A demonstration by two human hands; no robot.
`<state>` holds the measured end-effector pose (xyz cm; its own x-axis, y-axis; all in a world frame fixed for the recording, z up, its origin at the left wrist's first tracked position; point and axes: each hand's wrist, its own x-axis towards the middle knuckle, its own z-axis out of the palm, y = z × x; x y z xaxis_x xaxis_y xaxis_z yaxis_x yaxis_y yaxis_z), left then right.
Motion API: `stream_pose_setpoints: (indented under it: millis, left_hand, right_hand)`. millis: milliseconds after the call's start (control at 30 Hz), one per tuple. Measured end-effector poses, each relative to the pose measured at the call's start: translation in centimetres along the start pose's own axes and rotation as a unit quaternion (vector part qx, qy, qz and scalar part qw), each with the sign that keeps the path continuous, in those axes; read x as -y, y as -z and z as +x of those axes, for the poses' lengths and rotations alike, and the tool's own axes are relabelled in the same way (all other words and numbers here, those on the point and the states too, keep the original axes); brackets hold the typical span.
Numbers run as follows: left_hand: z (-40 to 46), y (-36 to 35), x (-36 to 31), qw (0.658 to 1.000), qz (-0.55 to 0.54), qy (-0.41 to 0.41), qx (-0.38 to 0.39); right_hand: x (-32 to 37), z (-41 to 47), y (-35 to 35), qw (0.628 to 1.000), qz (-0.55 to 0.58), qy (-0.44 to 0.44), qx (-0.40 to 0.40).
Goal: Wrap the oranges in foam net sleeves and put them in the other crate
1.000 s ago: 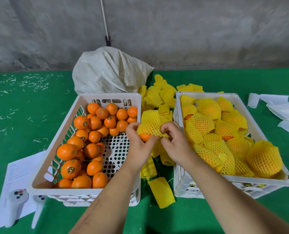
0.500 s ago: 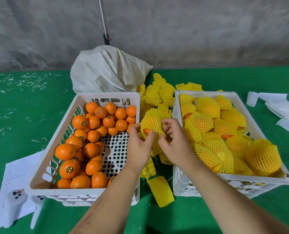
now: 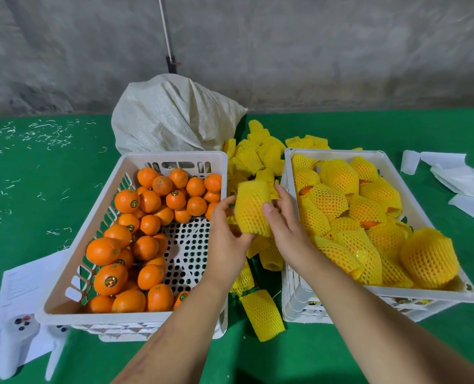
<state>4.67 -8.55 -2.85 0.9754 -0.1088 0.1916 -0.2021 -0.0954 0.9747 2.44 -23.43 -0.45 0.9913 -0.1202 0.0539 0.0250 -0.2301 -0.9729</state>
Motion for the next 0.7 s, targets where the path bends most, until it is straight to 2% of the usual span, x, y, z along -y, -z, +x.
stream_pose_setpoints:
  millis: [133, 300, 433, 600, 700]
  left_hand:
    - [0.1, 0.1, 0.3, 0.995, 0.089, -0.016, 0.035]
    - [0.2, -0.1, 0.0, 0.996, 0.074, -0.024, 0.040]
    - [0.0, -0.1, 0.1, 0.996, 0.081, -0.030, 0.003]
    - [-0.5, -0.4, -0.5, 0.992, 0.067, -0.052, 0.095]
    - [-0.7, -0.1, -0.5, 0.994, 0.017, -0.023, 0.108]
  right_hand:
    - [0.4, -0.1, -0.6, 0.998, -0.055, 0.005, -0.008]
    - [0.5, -0.2, 0.4, 0.994, 0.052, 0.011, -0.100]
    - [0.8, -0.3, 0.4, 0.993, 0.051, 0.003, -0.111]
    - [1.3, -0.4, 0.1, 0.992, 0.019, 0.005, -0.128]
    - [2.2, -0.7, 0.5, 0.988, 0.003, 0.021, -0.150]
